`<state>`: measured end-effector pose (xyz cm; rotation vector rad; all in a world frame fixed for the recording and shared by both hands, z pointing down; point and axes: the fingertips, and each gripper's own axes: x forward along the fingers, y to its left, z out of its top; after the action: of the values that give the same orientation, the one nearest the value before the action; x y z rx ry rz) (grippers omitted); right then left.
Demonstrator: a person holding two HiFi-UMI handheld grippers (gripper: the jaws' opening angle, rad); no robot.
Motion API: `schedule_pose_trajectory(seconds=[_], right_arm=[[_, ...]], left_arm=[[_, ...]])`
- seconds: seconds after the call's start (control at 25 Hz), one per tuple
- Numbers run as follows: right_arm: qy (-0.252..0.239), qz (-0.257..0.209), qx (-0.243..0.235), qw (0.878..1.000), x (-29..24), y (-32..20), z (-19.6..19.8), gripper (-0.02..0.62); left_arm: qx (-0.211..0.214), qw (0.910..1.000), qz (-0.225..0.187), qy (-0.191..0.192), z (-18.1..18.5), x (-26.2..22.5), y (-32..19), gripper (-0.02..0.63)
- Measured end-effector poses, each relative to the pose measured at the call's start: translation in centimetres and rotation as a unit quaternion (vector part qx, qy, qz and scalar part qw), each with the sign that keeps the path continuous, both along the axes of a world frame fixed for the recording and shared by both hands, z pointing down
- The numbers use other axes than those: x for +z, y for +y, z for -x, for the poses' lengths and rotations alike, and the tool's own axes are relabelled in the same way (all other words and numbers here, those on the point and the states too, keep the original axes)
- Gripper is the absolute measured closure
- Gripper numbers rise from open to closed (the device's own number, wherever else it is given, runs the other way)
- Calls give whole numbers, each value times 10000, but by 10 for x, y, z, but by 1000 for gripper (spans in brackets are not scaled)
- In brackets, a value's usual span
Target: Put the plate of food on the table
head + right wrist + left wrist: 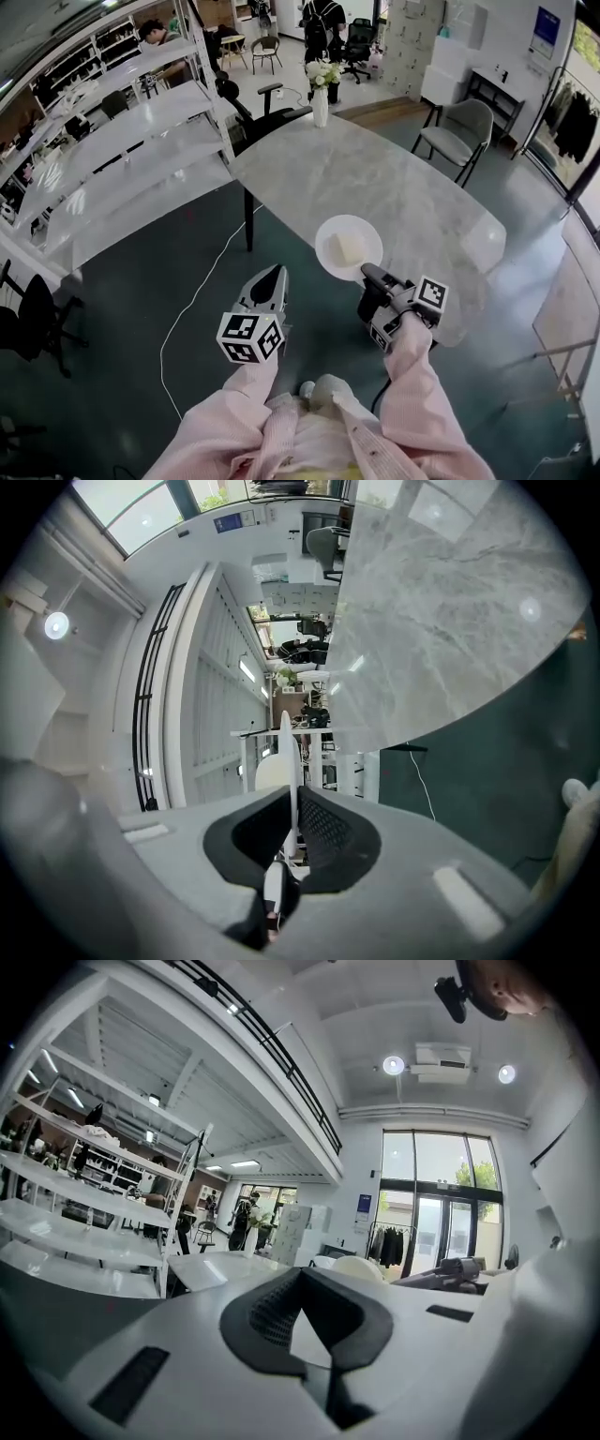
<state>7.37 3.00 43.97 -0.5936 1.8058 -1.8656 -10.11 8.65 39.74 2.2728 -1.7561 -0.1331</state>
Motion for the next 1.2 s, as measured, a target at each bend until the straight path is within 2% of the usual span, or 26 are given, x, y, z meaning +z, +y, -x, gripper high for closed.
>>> schedule_pose_trajectory(seconds=[0.36, 0.76, 1.2], right_arm=[[-4, 145, 43, 9999, 9, -55, 28, 578], [-52, 320, 149, 9994, 35, -159, 46, 578], [155, 446, 413, 9980, 55, -276, 45, 578]], left_arm=[[-139, 9998, 114, 96, 36, 7, -50, 615], [31, 9997, 247, 43, 48, 23, -163, 615], [168, 9969, 750, 177, 50, 55, -280, 615]])
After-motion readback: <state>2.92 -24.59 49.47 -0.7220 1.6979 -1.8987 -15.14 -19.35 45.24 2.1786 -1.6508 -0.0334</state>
